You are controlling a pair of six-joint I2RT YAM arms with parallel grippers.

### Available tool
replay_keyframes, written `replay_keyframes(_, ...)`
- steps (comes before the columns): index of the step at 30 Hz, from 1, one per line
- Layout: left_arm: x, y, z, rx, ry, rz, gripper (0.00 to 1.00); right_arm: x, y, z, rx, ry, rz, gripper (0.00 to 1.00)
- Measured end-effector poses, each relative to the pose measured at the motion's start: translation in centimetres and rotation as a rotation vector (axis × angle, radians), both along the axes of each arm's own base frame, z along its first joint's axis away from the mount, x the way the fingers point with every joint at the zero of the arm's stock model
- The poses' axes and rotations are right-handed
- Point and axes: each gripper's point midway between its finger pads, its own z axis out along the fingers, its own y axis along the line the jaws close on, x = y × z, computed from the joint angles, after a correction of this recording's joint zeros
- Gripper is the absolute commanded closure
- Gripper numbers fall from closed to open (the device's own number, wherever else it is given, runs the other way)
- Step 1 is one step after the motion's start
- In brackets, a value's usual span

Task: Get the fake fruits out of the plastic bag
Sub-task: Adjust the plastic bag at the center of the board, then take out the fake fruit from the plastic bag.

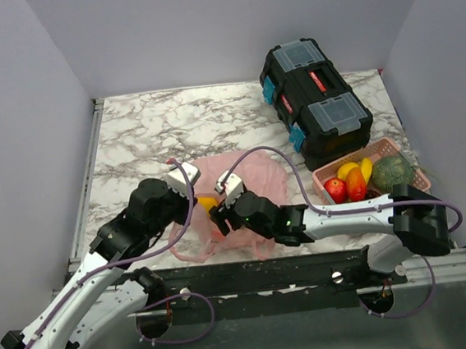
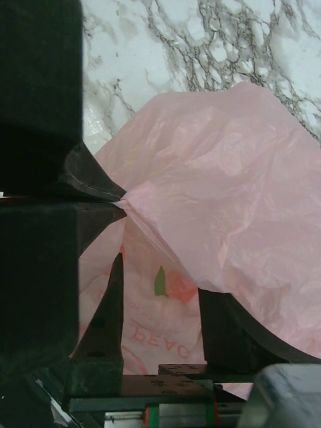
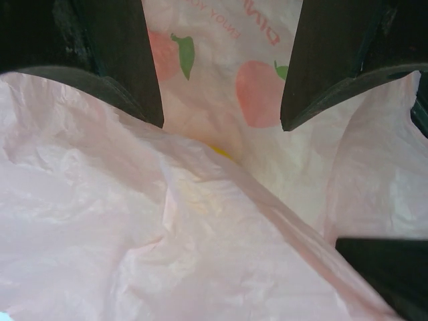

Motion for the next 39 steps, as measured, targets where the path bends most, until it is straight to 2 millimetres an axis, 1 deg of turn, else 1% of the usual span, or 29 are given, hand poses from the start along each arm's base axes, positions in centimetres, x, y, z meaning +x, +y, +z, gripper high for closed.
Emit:
replay_keyframes(3,-0.3,0.2,-0.6,0.005,0.007,-0.003,1.0,0.3,0.2,0.6,0.026,-0.015,-0.009,0.26)
replay_keyframes(9,-0.8,-0.5,0.0,-0.048,-0.023,-0.045,1.0,0.1,1.2,1.5,0.096,-0.032,0.024,0.29)
replay_keyframes(10,-0.9,-0.6,0.0,-0.057,-0.026,-0.056,1.0,0.0,1.4,1.4,0.106,-0.033,0.029,0.31)
replay_keyframes(14,-1.1,-0.8,0.1,-0.069,-0.031,-0.068,1.0,0.2,2.6,-0.2,0.113,-0.033,0.042,0.42)
replay_keyframes(18,-1.0,-0.9,0.2,-0.075,-0.035,-0.072,1.0,0.4,3.3,-2.1,0.111,-0.039,0.047,0.42)
replay_keyframes(21,-1.0,-1.0,0.2,-0.077,-0.037,-0.072,1.0,0.7,4.0,-2.7,0.124,-0.05,0.048,0.42)
replay_keyframes(28,-1.0,-1.0,0.1,-0.076,-0.037,-0.071,1.0,1.7,4.9,-3.8,0.148,-0.108,0.029,0.3)
replay_keyframes(32,-0.9,-1.0,0.1,-0.077,-0.037,-0.071,1.0,2.5,5.3,-4.3,0.158,-0.158,0.008,0.11)
replay_keyframes(34,-0.9,-1.1,0.0,-0.076,-0.036,-0.071,1.0,2.8,5.4,-4.8,0.153,-0.182,0.005,0.05)
replay_keyframes(36,-0.9,-1.1,-0.1,-0.074,-0.034,-0.071,1.0,3.2,5.7,-5.6,0.137,-0.206,0.004,0.02)
replay_keyframes(39,-0.8,-1.1,-0.2,-0.069,-0.028,-0.069,1.0,3.9,6.4,-6.6,0.118,-0.247,-0.008,0.01)
